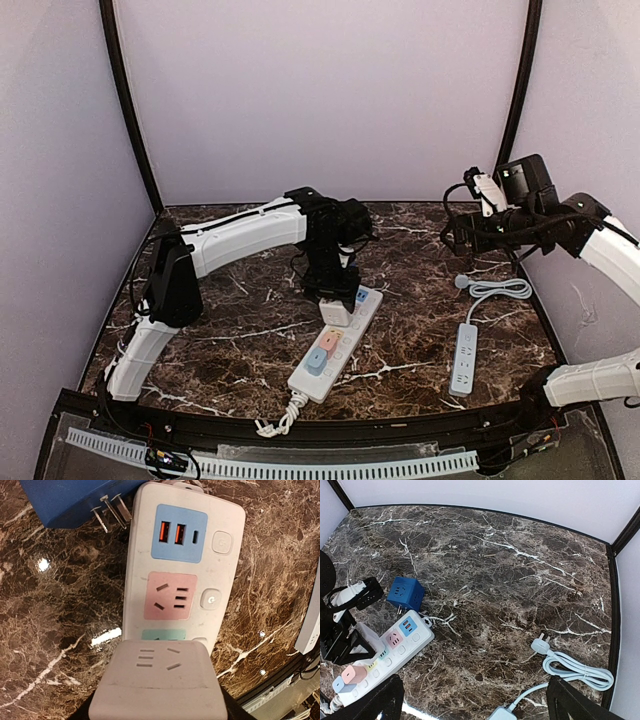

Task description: Insert the plug

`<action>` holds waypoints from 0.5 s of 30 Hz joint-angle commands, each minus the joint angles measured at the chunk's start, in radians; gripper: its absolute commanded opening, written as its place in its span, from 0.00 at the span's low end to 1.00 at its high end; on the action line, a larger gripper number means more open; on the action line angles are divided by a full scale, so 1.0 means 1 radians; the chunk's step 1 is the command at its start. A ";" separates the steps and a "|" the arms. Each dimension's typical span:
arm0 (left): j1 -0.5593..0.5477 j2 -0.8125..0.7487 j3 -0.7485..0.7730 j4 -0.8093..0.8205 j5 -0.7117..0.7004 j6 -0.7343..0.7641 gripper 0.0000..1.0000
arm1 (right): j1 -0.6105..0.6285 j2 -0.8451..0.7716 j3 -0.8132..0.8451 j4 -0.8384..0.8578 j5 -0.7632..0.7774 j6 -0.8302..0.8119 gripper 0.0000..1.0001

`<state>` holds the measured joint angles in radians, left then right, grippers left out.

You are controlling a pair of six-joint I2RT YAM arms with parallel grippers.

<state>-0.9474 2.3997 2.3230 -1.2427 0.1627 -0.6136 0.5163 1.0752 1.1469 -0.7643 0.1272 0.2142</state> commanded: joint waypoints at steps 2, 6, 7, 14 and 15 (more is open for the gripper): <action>-0.005 0.003 0.024 0.010 -0.018 0.007 0.01 | -0.006 -0.014 -0.010 0.003 0.000 -0.001 0.99; -0.001 0.002 0.034 0.006 -0.019 0.010 0.01 | -0.006 -0.015 -0.010 0.002 -0.002 -0.001 0.99; 0.001 0.001 0.037 0.004 -0.018 0.010 0.01 | -0.006 -0.015 -0.010 -0.001 -0.003 -0.001 0.99; 0.003 0.003 0.036 -0.014 -0.025 0.025 0.01 | -0.006 -0.015 -0.012 0.000 -0.003 -0.004 0.99; 0.003 0.004 0.034 -0.017 -0.029 0.026 0.01 | -0.006 -0.015 -0.012 -0.001 -0.003 -0.003 0.99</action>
<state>-0.9463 2.4050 2.3363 -1.2324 0.1547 -0.6060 0.5163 1.0752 1.1458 -0.7643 0.1272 0.2138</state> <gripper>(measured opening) 0.595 0.986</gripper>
